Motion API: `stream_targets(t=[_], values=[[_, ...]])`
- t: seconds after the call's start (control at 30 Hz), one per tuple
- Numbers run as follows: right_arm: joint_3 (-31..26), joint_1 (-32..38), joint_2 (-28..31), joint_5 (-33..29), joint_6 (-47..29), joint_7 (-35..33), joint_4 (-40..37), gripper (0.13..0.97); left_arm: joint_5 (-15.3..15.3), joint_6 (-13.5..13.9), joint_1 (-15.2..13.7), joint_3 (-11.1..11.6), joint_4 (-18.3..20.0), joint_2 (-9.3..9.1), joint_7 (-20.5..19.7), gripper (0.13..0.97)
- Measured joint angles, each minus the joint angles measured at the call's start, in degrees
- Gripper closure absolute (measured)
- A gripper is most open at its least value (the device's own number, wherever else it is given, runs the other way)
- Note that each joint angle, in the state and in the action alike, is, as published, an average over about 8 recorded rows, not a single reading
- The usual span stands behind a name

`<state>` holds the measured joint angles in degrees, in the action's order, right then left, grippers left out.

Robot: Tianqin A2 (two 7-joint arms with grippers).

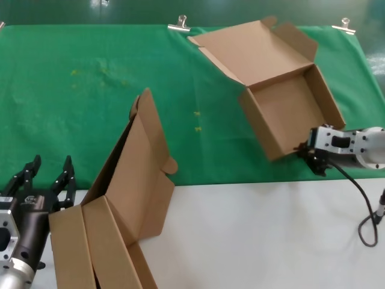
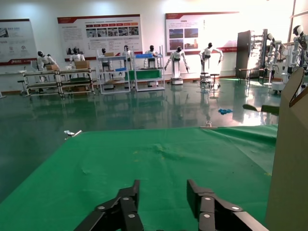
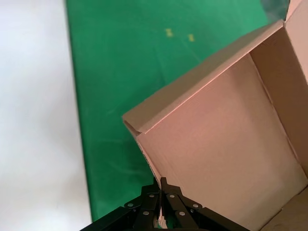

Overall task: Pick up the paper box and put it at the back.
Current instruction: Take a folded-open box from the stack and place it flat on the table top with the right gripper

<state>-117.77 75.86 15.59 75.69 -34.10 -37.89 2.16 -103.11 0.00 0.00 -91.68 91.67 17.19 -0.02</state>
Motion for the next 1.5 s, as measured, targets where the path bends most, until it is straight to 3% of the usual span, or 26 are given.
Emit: stream_targets(t=[0.23, 0.5, 1.03, 1.3, 1.5], values=[[2.3, 0.1, -0.7, 2.5, 2.5, 1.7, -0.9, 0.942, 0.0, 0.0, 0.0, 0.0, 0.0, 0.00, 0.0, 0.678], [4.4, 0.7, -1.1, 4.9, 4.7, 2.7, -1.3, 0.942, 0.0, 0.0, 0.0, 0.0, 0.0, 0.00, 0.0, 0.465], [9.6, -0.9, -2.4, 10.3, 10.1, -0.7, -1.6, 0.942, 0.0, 0.0, 0.0, 0.0, 0.0, 0.00, 0.0, 0.465], [10.7, -1.4, -2.6, 11.6, 10.4, -2.0, -1.7, 0.942, 0.0, 0.0, 0.0, 0.0, 0.0, 0.00, 0.0, 0.145], [11.4, -1.5, -2.8, 12.3, 10.0, -2.8, -1.7, 0.839, 0.0, 0.0, 0.0, 0.0, 0.0, 0.00, 0.0, 0.141]])
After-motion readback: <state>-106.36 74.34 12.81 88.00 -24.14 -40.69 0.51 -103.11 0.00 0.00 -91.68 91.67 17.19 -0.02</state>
